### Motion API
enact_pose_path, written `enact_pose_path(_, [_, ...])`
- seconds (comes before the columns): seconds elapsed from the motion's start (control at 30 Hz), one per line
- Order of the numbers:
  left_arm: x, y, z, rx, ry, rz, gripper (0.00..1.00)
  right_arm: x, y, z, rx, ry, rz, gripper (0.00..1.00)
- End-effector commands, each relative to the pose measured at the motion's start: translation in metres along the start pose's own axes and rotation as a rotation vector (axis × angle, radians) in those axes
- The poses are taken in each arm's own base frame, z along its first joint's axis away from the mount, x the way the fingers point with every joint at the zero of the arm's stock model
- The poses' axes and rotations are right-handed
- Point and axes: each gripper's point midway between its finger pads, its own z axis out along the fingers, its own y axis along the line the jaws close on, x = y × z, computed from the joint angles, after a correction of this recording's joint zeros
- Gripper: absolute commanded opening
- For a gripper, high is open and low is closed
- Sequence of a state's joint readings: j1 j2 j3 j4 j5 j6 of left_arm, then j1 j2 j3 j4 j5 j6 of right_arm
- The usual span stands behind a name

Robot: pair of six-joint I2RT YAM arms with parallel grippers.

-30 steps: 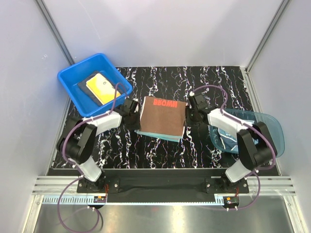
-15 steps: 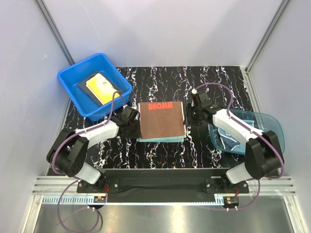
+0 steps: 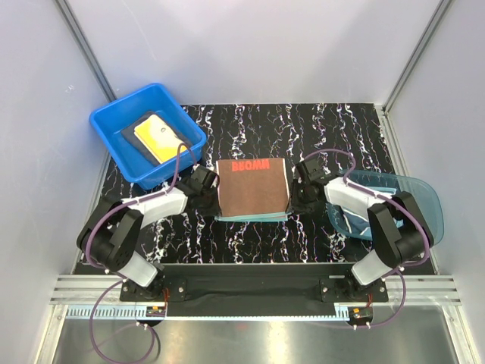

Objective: Fold and stack the towels
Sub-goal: Fold the towel

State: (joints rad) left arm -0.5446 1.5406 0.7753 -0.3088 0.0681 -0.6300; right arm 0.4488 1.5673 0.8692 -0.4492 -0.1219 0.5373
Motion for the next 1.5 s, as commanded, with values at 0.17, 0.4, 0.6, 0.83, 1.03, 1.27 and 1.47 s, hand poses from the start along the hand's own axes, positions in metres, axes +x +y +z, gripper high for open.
enact_pose_path(0.17, [-0.006,-0.002,0.0,-0.008,-0.006,0.003,0.0,-0.001,-0.001,0.016,-0.011,-0.017,0.033,0.32])
enact_pose_path(0.4, [-0.012,-0.003,-0.007,-0.026,-0.004,0.011,0.06,-0.006,-0.001,0.011,-0.002,-0.043,0.018,0.09])
enact_pose_path(0.6, [-0.015,-0.005,-0.008,-0.023,-0.007,0.016,0.0,-0.007,0.002,0.009,-0.018,-0.046,0.004,0.0])
enact_pose_path(0.83, [-0.026,-0.007,-0.018,-0.054,-0.02,0.027,0.0,-0.019,0.012,-0.006,-0.037,-0.07,-0.017,0.0])
enact_pose_path(1.03, [-0.031,-0.005,-0.024,-0.09,-0.014,0.037,0.0,-0.021,0.015,-0.015,-0.044,-0.073,-0.024,0.0])
enact_pose_path(1.27, [-0.016,-0.008,-0.011,-0.047,0.038,0.024,0.07,-0.017,0.014,-0.012,-0.051,-0.064,-0.019,0.0])
enact_pose_path(1.47, [-0.003,-0.007,0.002,-0.026,0.079,0.008,0.08,-0.016,0.014,-0.01,-0.054,-0.061,-0.022,0.0])
